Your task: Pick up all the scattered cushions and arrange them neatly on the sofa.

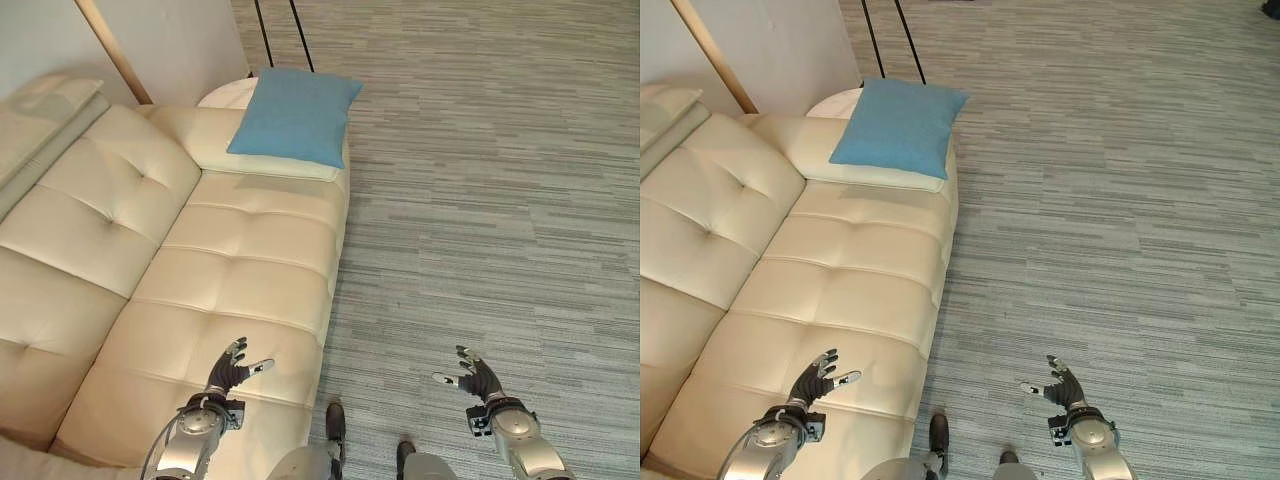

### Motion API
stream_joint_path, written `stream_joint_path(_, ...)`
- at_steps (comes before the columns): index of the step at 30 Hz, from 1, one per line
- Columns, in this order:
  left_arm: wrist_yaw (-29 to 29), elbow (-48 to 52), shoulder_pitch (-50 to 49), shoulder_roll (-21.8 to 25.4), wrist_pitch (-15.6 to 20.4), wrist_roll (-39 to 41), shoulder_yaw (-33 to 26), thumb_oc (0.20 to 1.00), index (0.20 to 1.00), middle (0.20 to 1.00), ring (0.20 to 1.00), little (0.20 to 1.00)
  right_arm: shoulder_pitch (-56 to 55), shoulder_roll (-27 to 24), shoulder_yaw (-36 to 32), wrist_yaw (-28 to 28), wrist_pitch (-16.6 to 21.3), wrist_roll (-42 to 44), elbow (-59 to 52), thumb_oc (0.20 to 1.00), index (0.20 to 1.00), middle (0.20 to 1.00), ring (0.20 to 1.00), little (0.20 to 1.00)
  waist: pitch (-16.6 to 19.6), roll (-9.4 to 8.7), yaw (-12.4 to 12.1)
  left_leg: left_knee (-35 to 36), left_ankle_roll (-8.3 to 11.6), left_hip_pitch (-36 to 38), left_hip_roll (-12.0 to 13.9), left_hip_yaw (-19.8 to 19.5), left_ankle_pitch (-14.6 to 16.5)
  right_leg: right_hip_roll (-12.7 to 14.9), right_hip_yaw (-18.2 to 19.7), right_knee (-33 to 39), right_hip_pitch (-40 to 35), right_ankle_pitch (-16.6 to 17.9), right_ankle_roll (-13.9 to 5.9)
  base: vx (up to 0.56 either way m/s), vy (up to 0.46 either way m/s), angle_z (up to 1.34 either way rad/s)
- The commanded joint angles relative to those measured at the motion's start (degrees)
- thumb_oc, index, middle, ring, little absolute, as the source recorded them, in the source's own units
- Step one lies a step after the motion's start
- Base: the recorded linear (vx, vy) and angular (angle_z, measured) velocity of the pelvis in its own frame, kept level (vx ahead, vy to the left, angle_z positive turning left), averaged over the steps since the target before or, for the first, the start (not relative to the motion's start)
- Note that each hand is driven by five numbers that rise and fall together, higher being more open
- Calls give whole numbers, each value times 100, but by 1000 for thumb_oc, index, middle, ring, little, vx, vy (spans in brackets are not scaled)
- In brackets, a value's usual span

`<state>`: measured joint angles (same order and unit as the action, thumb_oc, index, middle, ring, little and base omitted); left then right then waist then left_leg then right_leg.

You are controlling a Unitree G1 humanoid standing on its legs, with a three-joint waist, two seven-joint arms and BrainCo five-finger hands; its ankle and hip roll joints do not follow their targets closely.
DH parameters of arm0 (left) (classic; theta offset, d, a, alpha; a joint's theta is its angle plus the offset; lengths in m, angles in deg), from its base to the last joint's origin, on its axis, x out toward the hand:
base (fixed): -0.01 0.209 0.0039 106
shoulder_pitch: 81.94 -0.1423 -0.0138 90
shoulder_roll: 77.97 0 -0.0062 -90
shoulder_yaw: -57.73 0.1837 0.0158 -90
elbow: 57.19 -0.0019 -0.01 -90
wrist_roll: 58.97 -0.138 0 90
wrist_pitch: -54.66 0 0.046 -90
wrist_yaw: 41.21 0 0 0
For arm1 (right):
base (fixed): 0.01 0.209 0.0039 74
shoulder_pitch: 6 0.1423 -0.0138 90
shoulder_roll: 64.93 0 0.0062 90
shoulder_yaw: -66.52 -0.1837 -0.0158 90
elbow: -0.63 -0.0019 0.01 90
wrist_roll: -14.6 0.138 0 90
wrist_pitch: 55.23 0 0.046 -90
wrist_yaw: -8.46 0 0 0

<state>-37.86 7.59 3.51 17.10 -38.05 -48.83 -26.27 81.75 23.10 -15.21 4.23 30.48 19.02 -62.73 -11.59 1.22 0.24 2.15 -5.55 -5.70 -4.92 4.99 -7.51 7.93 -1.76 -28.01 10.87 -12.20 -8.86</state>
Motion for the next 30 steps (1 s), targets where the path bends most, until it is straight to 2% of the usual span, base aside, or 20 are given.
stream_joint_path(1, 10, 282, 18, 18, 195, 46, -179, 1000, 1000, 1000, 1000, 1000, 218, -121, -88, 27, 140, -99, -228, 1000, 1000, 1000, 1000, 1000, 15, -32, 27, -414, 451, 131, 439, 51, 1012, -34, -437, 872, -36, 702, 57, 241, 20, -39)
stream_joint_path(3, 3, 295, 25, 8, 195, 61, -174, 1000, 1000, 1000, 1000, 1000, 236, -130, -104, 23, 141, -86, -212, 1000, 1000, 1000, 1000, 1000, -5, -22, 61, -383, 451, 228, 440, 84, 1069, -24, -552, 1094, 18, 782, 79, 206, -26, -22)
stream_joint_path(4, 1, 341, 37, 11, 194, 76, -190, 1000, 1000, 1000, 1000, 1000, 257, -143, -123, 3, 120, -71, -197, 1000, 1000, 1000, 1000, 1000, -30, -53, 107, -364, 459, 364, 425, 148, 1186, 41, -782, 1557, 234, 989, 84, 251, -82, -18)
stream_joint_path(6, 28, 268, 103, -24, 191, 95, -204, 1000, 1000, 1000, 1000, 1000, 244, -133, -152, -24, 117, -61, -200, 1000, 1000, 1000, 1000, 1000, -63, -104, 191, -339, 519, 548, 404, 173, 1293, 32, -968, 2208, 382, 1240, 41, 283, -108, -20)
stream_joint_path(10, 91, 38, 308, -93, 213, 56, -145, 1000, 1000, 1000, 1000, 1000, 212, -88, -224, -112, 121, 2, -128, 1000, 1000, 1000, 1000, 1000, -61, -155, 303, -264, 601, 779, 394, 82, 1441, 43, -1040, 2726, 381, 1444, -44, 248, -135, 0)
stream_joint_path(12, 144, -54, 357, -247, 236, 173, -64, 1000, 1000, 1000, 1000, 1000, 191, -61, -239, -170, 173, 144, 18, 1000, 1000, 1000, 1000, 1000, 82, -158, 379, -263, 663, 1005, 448, 56, 1625, 24, -936, 2654, 259, 1571, 57, 525, -259, 55)
stream_joint_path(13, 153, -95, 367, -336, 230, 241, 19, 1000, 1000, 1000, 1000, 1000, 106, -97, -271, -193, 207, 252, -67, 1000, 1000, 1000, 1000, 1000, 144, -99, 422, -627, 796, 1026, 646, 11, 1774, -69, -988, 2591, 102, 1438, 171, 472, -267, 76)
stream_joint_path(14, 153, -95, 369, -334, 230, 241, 18, 1000, 1000, 1000, 1000, 1000, 107, -94, -271, -193, 207, 253, -67, 1000, 1000, 1000, 1000, 1000, 155, -112, 431, -628, 793, 1002, 630, 4, 1757, -52, -991, 2599, 117, 1451, 170, 329, -236, 61)
stream_joint_path(17, 154, -117, 373, -372, 207, 307, 86, 1000, 1000, 1000, 1000, 1000, 94, -162, -215, -188, 240, 326, -191, 1000, 1000, 1000, 1000, 1000, 135, -96, 377, -1940, 924, 637, 748, -92, 1436, -234, -966, 2624, -216, 1239, 393, 240, -189, 22)
stream_joint_path(19, 148, -110, 360, -367, 206, 342, 100, 1000, 1000, 1000, 1000, 1000, 70, -194, -226, -184, 240, 354, -263, 1000, 1000, 1000, 1000, 1000, 108, -162, 316, -2664, 917, 273, 726, -198, 1135, -271, -940, 2653, -409, 1082, 533, 237, -150, -9)
stream_joint_path(21, 150, -109, 359, -381, 199, 343, 119, 1000, 1000, 1000, 1000, 1000, 61, -224, -254, -195, 236, 393, -280, 1000, 1000, 1000, 1000, 1000, 63, -228, 236, -2851, 837, -127, 642, -252, 1172, -246, -887, 2672, -604, 949, 565, 264, -88, -27)
stream_joint_path(24, 139, -106, 334, -384, 177, 313, 123, 1000, 1000, 1000, 1000, 1000, 56, -254, -302, -227, 254, 419, -271, 1000, 1000, 1000, 1000, 1000, 67, -289, 113, -2292, 721, -466, 516, -212, 1413, -221, -820, 2747, -853, 813, 500, 297, -16, -2)
stream_joint_path(25, 137, -97, 303, -383, 172, 294, 139, 1000, 1000, 1000, 1000, 1000, 60, -272, -298, -240, 260, 415, -268, 1000, 1000, 1000, 1000, 1000, 80, -247, 61, -1904, 732, -614, 488, -238, 1250, -275, -807, 2764, -936, 770, 487, 322, 43, -12)
stream_joint_path(27, 155, -74, 290, -377, 160, 253, 160, 1000, 1000, 1000, 1000, 1000, 42, -286, -273, -284, 269, 415, -260, 1000, 1000, 1000, 1000, 1000, 84, -128, -45, -951, 816, -768, 556, -227, 630, -416, -787, 2832, -1182, 650, 474, 341, 61, -31)
stream_joint_path(28, 159, -71, 314, -357, 163, 206, 175, 1000, 1000, 1000, 1000, 1000, 70, -272, -272, -330, 274, 424, -235, 1000, 1000, 1000, 1000, 1000, 57, -124, -108, -613, 847, -864, 552, -166, 436, -442, -774, 2869, -1331, 576, 473, 333, 58, -28)
stream_joint_path(30, 150, -33, 320, -304, 175, 157, 160, 1000, 1000, 1000, 1000, 1000, 73, -237, -263, -335, 245, 393, -196, 1000, 1000, 1000, 1000, 1000, 104, -94, -156, -286, 885, -852, 590, -83, 335, -481, -732, 2864, -1468, 484, 441, 310, 84, -14)
